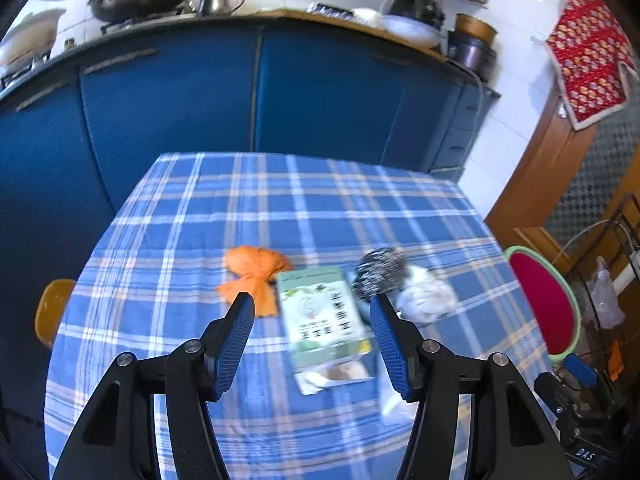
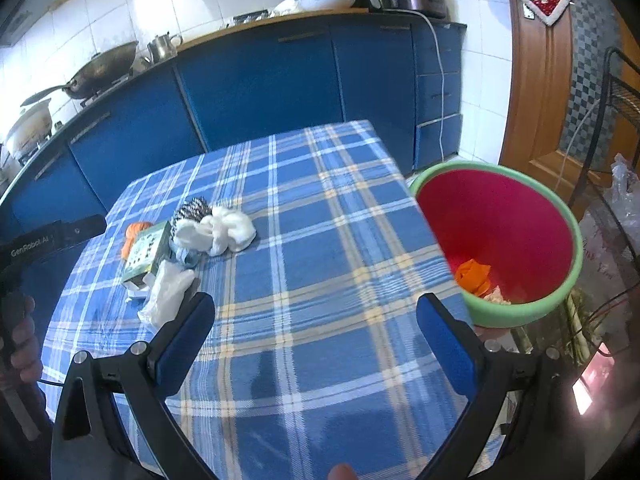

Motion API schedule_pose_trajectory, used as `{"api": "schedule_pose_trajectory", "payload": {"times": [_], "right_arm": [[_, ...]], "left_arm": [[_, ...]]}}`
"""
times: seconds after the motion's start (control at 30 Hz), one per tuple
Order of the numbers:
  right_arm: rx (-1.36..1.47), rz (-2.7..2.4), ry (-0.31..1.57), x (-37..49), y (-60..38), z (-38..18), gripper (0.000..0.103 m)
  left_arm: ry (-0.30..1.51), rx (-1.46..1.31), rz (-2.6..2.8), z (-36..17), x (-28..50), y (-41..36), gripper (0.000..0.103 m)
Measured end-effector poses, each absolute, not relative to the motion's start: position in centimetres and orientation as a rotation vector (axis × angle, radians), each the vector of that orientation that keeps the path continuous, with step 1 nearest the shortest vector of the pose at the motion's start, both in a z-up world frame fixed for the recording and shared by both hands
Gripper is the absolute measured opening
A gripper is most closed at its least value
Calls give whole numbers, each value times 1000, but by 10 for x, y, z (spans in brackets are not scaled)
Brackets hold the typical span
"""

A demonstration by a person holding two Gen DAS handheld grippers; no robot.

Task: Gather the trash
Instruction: 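Grasp the green herbal box with the left gripper while the right gripper grasps the white cloth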

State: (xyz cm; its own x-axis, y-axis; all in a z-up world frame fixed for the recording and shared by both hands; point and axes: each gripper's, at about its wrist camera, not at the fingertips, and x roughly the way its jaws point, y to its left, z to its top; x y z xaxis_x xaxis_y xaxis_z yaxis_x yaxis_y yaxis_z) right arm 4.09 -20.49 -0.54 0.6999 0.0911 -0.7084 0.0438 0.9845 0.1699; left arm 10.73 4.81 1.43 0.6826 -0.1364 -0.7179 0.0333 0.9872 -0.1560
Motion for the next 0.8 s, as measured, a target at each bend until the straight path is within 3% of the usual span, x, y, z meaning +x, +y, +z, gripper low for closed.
{"api": "schedule_pose_trajectory", "payload": {"times": [0.13, 0.3, 0.8], "right_arm": [[174, 33, 828, 47, -197, -16, 100], [171, 34, 837, 49, -194, -21, 100], [151, 25, 874, 64, -199, -33, 100]], "left_arm": [[863, -147, -87, -2, 114, 52, 62], [906, -147, -108, -17, 124, 43, 72], [977, -130, -71, -54, 153, 27, 73]]}}
